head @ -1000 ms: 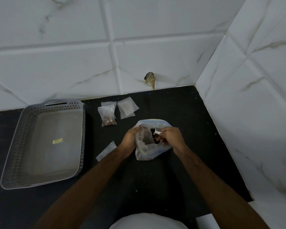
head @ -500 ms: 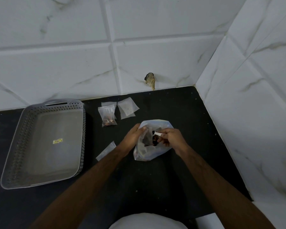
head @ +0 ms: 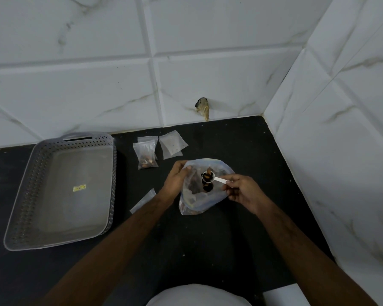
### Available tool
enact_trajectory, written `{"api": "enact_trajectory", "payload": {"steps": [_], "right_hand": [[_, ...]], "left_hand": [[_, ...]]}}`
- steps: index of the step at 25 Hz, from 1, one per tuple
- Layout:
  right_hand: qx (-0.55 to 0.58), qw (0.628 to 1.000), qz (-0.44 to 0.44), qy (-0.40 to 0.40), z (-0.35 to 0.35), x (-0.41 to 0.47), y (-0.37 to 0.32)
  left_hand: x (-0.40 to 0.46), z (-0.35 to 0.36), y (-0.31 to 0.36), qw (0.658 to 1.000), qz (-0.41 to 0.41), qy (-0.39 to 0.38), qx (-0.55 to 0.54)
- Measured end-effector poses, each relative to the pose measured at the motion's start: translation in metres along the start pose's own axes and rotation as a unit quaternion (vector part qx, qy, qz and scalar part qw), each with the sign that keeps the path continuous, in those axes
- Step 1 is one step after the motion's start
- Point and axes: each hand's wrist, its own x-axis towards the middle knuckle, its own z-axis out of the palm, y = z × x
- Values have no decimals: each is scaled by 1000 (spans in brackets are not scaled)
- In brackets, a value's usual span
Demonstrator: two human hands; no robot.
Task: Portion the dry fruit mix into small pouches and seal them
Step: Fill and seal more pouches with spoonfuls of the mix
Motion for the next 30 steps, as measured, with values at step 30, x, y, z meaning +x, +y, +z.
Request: {"api": "enact_trajectory", "payload": {"steps": [30], "right_hand": [[-1,994,-40,-105,57,-28,-2]], "left_hand": [[-80,-101,-74,842,58,141,518]]}}
